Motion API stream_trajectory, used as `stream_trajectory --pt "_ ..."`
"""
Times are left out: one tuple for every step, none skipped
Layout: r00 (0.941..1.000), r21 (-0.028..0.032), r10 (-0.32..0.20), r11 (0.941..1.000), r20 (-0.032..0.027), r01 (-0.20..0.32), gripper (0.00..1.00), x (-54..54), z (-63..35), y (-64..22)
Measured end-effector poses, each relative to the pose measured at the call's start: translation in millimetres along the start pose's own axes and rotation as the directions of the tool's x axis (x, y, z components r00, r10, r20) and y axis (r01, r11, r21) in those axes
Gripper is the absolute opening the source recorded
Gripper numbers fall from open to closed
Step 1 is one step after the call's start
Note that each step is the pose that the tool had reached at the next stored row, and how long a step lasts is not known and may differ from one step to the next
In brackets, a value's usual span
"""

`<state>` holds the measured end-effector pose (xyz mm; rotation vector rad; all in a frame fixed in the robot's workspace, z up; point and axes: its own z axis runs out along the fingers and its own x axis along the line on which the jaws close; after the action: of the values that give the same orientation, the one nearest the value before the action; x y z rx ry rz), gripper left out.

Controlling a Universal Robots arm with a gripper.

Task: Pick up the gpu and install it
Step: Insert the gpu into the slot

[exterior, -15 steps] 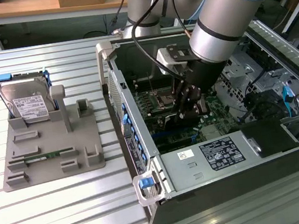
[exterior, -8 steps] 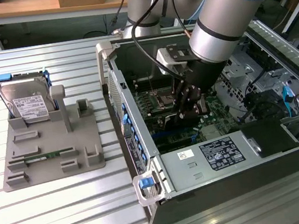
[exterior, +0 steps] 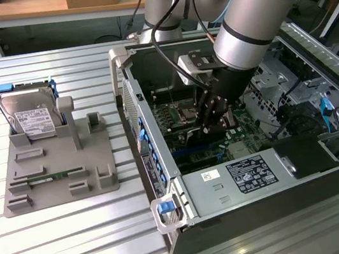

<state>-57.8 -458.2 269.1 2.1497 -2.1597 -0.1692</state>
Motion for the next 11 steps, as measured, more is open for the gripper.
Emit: stream_trajectory --pt "1.0000 0.0001 0.008 1.0000 -0.0012 -0.008 0.27 0.0 0.0 0.0" --pt "1.0000 0.0001 0.009 1.0000 -0.0020 -0.009 0.27 -0.1 0.0 0.0" --pt "1.0000 0.0001 0.009 1.0000 -0.0022 -0.009 0.27 -0.1 0.1 0.0" --pt "1.0000 0.0002 0.009 1.0000 -0.0021 -0.009 0.27 -0.3 0.3 0.0" --pt "1.0000 0.0001 0.009 1.0000 -0.0023 -0.009 0.27 -1.0 0.4 0.0" --pt "1.0000 0.0002 0.008 1.0000 -0.0021 -0.008 0.27 -1.5 0.7 -0.1" --pt "1.0000 0.0001 0.008 1.0000 -0.0022 -0.008 0.27 -2.3 0.7 -0.1" --pt "1.0000 0.0001 0.008 1.0000 -0.0024 -0.008 0.27 -2.3 0.7 -0.1" --pt "1.0000 0.0001 0.008 1.0000 -0.0023 -0.008 0.27 -2.3 0.8 -0.1" --pt "1.0000 0.0001 0.008 1.0000 -0.0031 -0.008 0.27 -2.3 0.8 -0.1" --pt "1.0000 0.0001 0.008 1.0000 -0.0036 -0.008 0.27 -2.3 0.9 -0.1"
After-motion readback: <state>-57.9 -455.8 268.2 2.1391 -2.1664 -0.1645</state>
